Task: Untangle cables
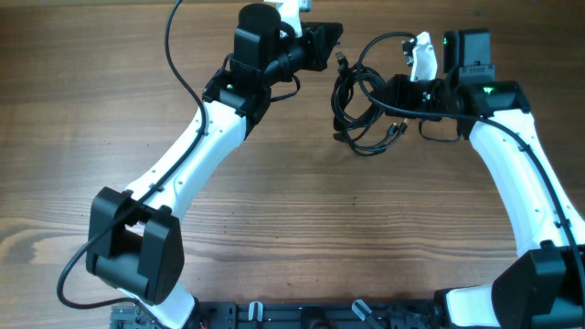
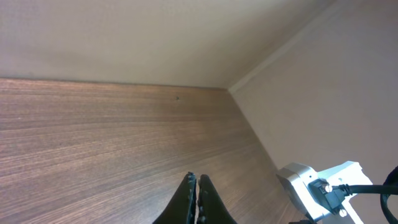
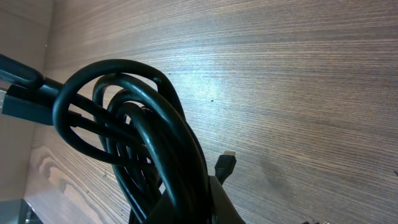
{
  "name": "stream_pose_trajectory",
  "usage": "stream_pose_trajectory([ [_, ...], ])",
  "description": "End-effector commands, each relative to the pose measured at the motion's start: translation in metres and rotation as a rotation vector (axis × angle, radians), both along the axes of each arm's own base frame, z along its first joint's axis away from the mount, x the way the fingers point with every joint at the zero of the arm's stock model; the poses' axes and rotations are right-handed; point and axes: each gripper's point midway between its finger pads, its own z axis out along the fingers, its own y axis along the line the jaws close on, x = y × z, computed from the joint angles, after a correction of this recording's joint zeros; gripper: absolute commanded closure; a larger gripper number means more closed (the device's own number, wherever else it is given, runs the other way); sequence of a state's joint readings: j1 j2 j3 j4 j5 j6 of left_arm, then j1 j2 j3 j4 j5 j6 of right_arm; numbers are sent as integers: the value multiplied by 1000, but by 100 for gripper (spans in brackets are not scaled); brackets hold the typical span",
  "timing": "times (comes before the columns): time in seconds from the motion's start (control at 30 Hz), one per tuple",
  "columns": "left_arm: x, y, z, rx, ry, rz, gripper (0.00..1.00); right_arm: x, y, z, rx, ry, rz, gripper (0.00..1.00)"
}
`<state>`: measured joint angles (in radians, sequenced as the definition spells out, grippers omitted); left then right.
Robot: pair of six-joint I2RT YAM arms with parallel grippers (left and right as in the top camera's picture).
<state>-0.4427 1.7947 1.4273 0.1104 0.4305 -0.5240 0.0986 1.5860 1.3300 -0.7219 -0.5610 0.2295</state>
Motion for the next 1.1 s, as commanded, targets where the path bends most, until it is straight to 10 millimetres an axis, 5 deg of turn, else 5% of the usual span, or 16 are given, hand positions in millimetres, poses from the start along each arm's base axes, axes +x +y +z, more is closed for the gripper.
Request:
stream_pose_trajectory([
  [0.0, -5, -4, 10, -9, -8, -3, 96, -3, 7, 1, 24, -4, 39, 96],
  [0.73, -34, -35, -11, 38, 72, -79, 96, -1, 7, 2, 30, -15, 39, 96],
  [1.07, -52, -45, -42, 119, 158, -110, 96, 4, 12, 10, 64, -40, 38, 96],
])
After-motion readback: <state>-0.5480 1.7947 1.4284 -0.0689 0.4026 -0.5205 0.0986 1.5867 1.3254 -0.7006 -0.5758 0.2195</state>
